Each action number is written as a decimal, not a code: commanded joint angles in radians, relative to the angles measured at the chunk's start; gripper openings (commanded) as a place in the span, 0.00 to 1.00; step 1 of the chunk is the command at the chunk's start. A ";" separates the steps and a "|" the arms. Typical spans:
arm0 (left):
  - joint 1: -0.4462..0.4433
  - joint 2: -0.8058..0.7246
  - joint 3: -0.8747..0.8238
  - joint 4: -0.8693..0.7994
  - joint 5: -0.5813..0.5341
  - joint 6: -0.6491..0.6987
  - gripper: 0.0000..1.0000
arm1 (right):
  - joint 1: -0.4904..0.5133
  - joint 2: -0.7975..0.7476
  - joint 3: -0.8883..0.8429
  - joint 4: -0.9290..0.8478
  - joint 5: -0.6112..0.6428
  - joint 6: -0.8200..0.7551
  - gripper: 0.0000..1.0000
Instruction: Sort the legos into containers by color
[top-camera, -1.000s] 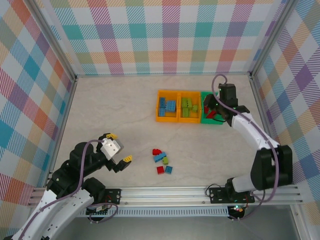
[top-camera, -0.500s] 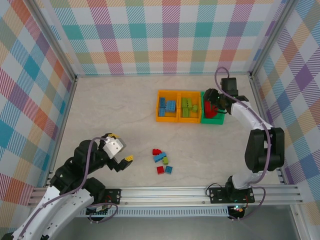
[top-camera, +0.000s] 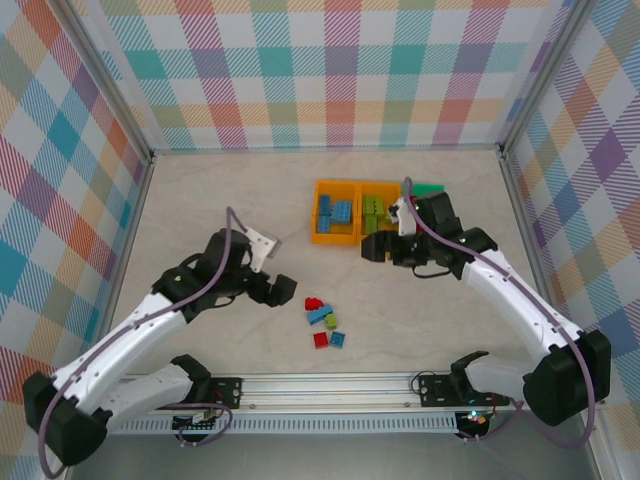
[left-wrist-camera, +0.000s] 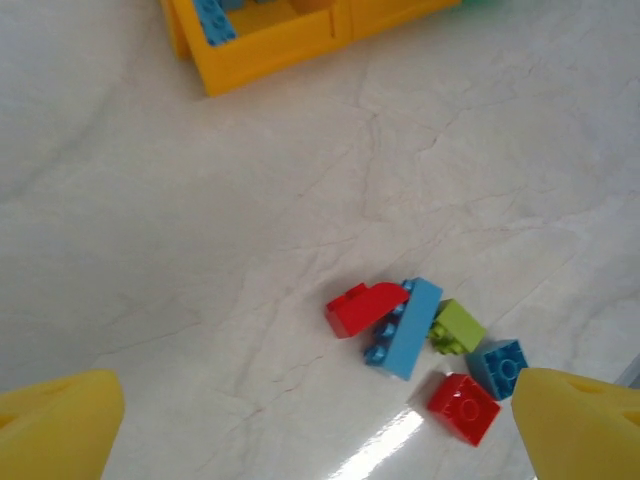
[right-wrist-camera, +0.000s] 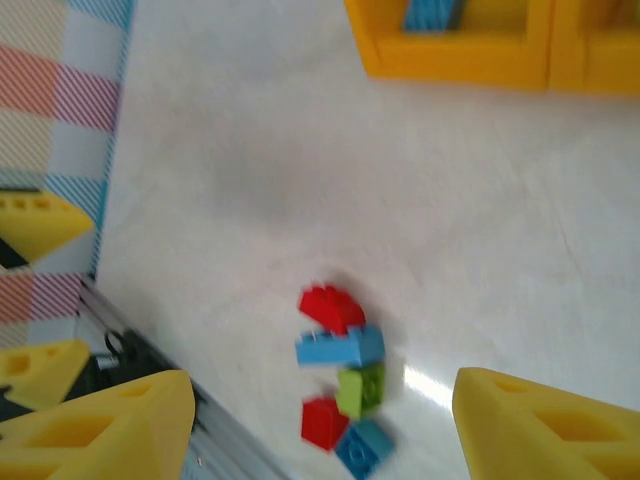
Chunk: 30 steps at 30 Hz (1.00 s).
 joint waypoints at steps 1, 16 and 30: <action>-0.130 0.071 0.015 0.030 -0.083 -0.160 0.97 | 0.003 -0.046 -0.036 -0.120 -0.016 -0.035 0.70; -0.414 0.433 -0.032 0.222 -0.288 -0.224 0.65 | 0.003 0.006 -0.028 -0.053 -0.018 -0.012 0.73; -0.423 0.568 -0.038 0.235 -0.343 -0.180 0.34 | 0.004 -0.044 -0.090 -0.012 -0.012 0.034 0.72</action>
